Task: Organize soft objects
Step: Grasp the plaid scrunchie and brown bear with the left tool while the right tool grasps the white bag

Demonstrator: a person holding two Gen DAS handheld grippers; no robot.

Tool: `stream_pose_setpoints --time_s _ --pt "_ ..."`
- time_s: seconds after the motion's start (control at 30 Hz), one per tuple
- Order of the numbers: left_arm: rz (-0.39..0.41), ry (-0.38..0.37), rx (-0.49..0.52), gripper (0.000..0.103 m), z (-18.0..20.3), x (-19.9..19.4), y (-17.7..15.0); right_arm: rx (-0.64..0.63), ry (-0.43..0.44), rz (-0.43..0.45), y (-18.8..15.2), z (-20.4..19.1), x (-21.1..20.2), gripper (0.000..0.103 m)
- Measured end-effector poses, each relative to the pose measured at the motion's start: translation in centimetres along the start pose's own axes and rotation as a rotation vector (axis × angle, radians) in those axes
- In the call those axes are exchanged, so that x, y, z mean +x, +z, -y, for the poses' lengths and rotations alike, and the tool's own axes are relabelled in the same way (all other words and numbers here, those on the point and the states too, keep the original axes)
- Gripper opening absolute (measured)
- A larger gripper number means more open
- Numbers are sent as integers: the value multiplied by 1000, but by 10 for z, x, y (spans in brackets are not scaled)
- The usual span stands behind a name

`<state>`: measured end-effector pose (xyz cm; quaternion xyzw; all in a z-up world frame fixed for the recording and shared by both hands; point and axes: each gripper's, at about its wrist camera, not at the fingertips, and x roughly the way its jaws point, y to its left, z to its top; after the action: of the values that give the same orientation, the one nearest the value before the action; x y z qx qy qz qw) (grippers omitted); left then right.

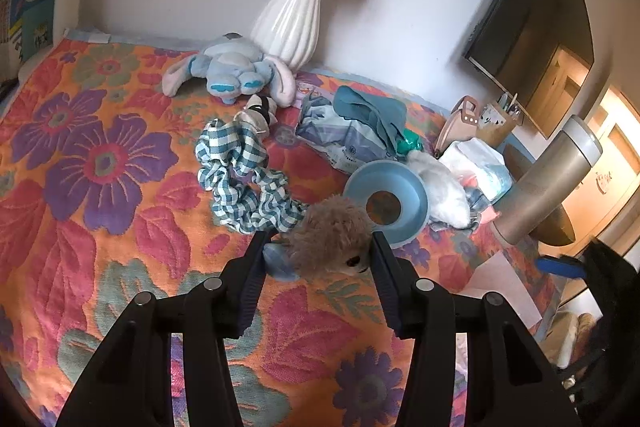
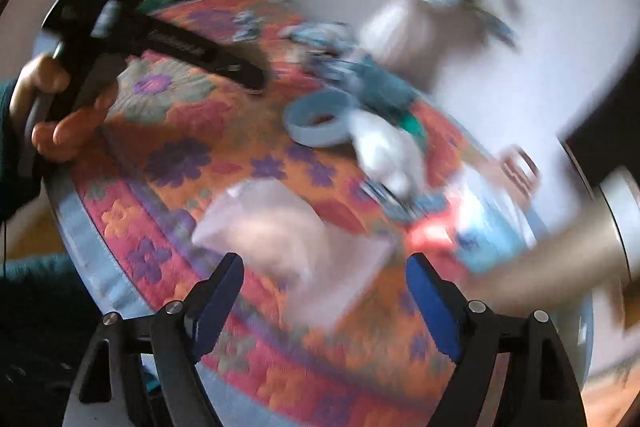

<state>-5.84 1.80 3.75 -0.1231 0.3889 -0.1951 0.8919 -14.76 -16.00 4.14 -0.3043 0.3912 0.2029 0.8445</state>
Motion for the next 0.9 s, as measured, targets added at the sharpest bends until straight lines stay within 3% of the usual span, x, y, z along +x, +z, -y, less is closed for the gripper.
stream_pose_setpoints --time_s 0.07,0.13,0.23,0.3,0.57,0.63,0.67,0.77,0.9 --pt "0 -1 0 47 0 0 0 -69 44 -40 8 -1 24 82" --pt "0 0 0 47 0 0 0 -57 99 -62 11 6 46 82" --pt "-1 0 0 47 0 0 0 118 283 -33 16 28 61 81" --pt "-5 -3 0 47 -1 1 0 213 353 -24 15 34 70 78" --pt "-16 -13 13 47 0 3 0 321 330 -1 -9 32 53 80" --pt "-18 -8 16 47 0 4 0 364 332 11 -14 35 49 74" --pt "-18 -6 17 47 0 5 0 400 327 20 -18 39 46 64" --pt "-17 4 18 47 0 5 0 485 321 58 -21 35 41 52" --pt "-19 9 21 47 1 5 0 534 286 68 -15 22 36 50"
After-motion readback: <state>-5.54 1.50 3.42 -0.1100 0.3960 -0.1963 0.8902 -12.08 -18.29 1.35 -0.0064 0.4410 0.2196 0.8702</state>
